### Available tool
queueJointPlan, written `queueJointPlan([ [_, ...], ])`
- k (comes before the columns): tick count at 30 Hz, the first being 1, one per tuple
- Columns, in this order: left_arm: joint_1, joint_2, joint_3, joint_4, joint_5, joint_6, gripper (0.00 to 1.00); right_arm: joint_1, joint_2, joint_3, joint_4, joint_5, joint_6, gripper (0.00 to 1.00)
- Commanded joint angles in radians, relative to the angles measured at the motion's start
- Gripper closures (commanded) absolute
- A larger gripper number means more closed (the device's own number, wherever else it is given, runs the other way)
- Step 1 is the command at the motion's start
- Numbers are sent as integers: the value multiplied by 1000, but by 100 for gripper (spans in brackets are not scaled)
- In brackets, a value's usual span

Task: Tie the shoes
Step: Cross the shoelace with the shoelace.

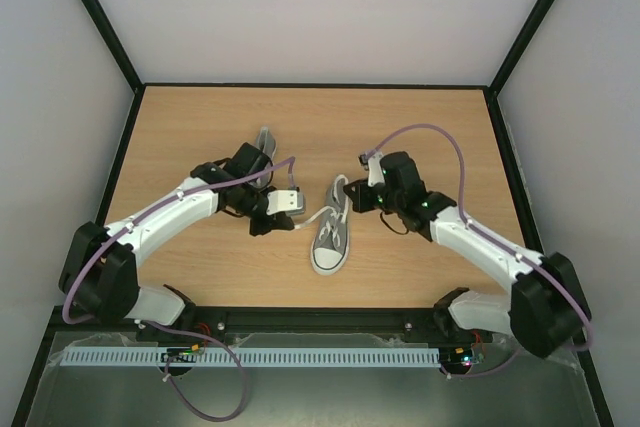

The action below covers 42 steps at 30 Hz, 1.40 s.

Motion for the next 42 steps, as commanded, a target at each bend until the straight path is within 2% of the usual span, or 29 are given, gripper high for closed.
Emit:
queueJointPlan([
  [1,-15,-8,-5,-12,-32,25,98,-23,90,85,71,-279,159,99],
  [3,-17,-30,-12,-13,-25,33,98,-15,99,67,170,-371,195,99],
  [4,-17,-39,-9,-23,-15,44,98,-4,111,79,145,-392,168,99],
  [9,-18,-34,32,-67,32,65,97,61,228,183,-98,-302,4,98],
  [15,-33,-17,62,-66,49,68,97,124,276,213,-74,-299,-49,92],
  [19,-37,-13,72,-55,58,62,97,124,275,235,-100,-296,-99,82],
  [23,-35,-12,62,-12,54,48,97,123,190,211,-97,-310,-134,64],
  [25,-36,-1,69,6,45,37,98,121,151,197,-103,-292,-151,60],
  [28,-35,11,87,40,34,21,98,117,102,185,-134,-276,-179,60],
  [34,-33,43,125,80,35,31,98,114,0,48,53,-335,-174,59],
  [38,-33,63,140,80,48,34,98,113,39,12,116,-277,-224,60],
  [42,-31,63,141,88,46,35,98,117,87,4,181,-312,-249,58],
])
